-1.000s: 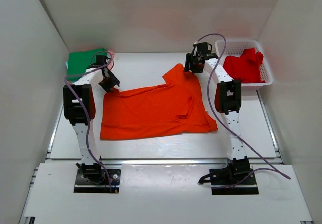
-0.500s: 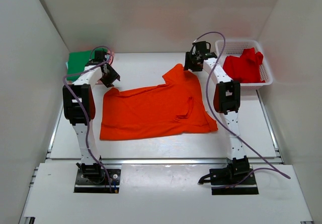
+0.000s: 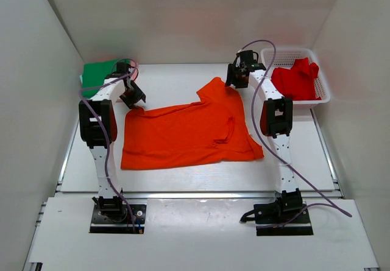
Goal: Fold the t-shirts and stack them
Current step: Grap the side of the flattened tshirt furthest away from the robot with both arms
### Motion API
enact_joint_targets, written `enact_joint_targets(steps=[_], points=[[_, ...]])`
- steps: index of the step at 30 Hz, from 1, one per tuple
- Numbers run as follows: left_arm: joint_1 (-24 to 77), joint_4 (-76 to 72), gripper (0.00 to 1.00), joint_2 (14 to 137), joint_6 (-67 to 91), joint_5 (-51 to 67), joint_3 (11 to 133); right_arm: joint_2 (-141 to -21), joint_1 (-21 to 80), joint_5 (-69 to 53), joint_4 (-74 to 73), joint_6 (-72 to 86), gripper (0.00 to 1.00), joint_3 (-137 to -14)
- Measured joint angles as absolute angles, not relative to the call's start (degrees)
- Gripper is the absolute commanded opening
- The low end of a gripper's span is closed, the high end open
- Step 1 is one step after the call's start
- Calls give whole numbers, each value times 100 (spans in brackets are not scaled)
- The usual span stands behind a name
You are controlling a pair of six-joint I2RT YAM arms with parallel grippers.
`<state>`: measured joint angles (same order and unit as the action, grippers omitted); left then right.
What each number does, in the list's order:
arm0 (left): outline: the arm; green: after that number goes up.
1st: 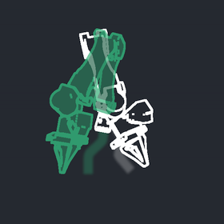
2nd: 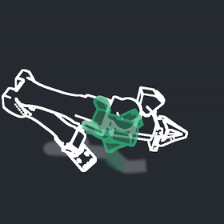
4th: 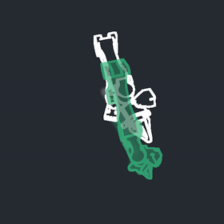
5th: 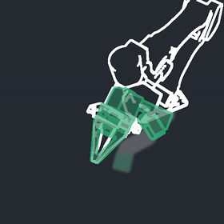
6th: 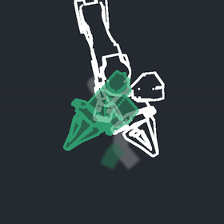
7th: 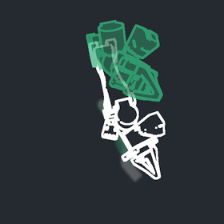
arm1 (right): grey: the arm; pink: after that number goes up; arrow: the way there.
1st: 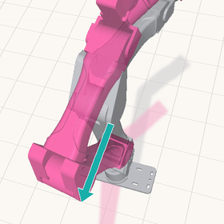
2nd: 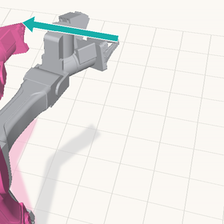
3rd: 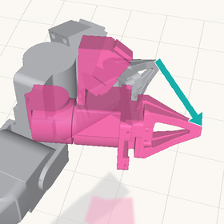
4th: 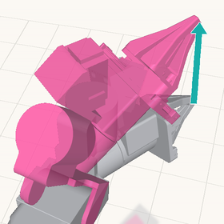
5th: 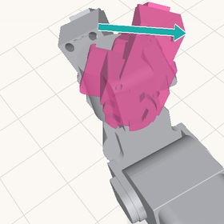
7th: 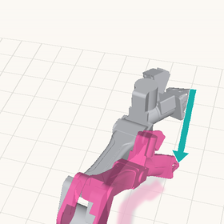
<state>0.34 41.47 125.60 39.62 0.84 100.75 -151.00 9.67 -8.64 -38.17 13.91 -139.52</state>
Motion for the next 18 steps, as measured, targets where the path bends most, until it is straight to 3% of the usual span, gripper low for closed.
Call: enact_joint_targets(steps=[8,14,15,16,17,18], points=[[32,4440,51,12634,3870,91,10053,-15102,908,-1155,-3929,1514,50,-13952],[32,4475,20,12693,3822,226,10055,-15113,934,-1356,-3992,1522,42,-13952],[32,4473,12,12733,3804,259,10055,-15122,937,-1400,-3986,1518,38,-13952],[32,4480,3,12781,3782,281,10055,-15130,947,-1455,-3983,1514,29,-13952],[32,4477,0,12831,3774,314,10055,-15137,958,-1500,-3981,1498,12,-13952],[3,4484,0,12849,3750,390,10077,-15146,961,-1553,-3983,1496,1,-13955]])
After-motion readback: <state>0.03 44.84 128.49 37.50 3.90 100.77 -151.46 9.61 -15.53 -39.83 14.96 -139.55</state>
